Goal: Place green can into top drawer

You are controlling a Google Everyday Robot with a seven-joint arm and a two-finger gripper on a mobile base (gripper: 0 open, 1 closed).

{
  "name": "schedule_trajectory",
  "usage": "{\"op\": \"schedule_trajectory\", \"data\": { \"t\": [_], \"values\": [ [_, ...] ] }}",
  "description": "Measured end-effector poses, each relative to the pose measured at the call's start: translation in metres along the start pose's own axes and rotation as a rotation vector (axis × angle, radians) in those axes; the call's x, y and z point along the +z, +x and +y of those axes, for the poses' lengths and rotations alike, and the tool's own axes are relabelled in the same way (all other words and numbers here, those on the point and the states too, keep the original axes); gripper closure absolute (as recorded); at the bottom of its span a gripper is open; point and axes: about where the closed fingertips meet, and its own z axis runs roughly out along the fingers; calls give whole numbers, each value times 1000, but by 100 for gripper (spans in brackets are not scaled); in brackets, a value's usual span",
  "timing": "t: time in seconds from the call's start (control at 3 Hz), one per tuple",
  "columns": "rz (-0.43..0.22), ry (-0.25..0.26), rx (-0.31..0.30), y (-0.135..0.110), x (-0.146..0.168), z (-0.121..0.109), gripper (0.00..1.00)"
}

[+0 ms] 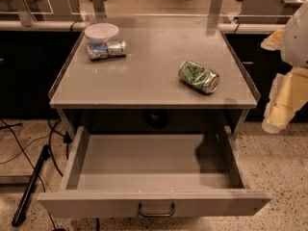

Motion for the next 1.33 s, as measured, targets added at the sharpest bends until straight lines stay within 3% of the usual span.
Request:
{"op": "schedule_trajectory", "data": {
  "t": [0.33,1.0,1.33],
  "values": [
    [0,0,0,0,0,0,0],
    [-33,27,49,-26,15,-29,0],
    [-56,39,141,-34,33,-55,0]
  ]
}}
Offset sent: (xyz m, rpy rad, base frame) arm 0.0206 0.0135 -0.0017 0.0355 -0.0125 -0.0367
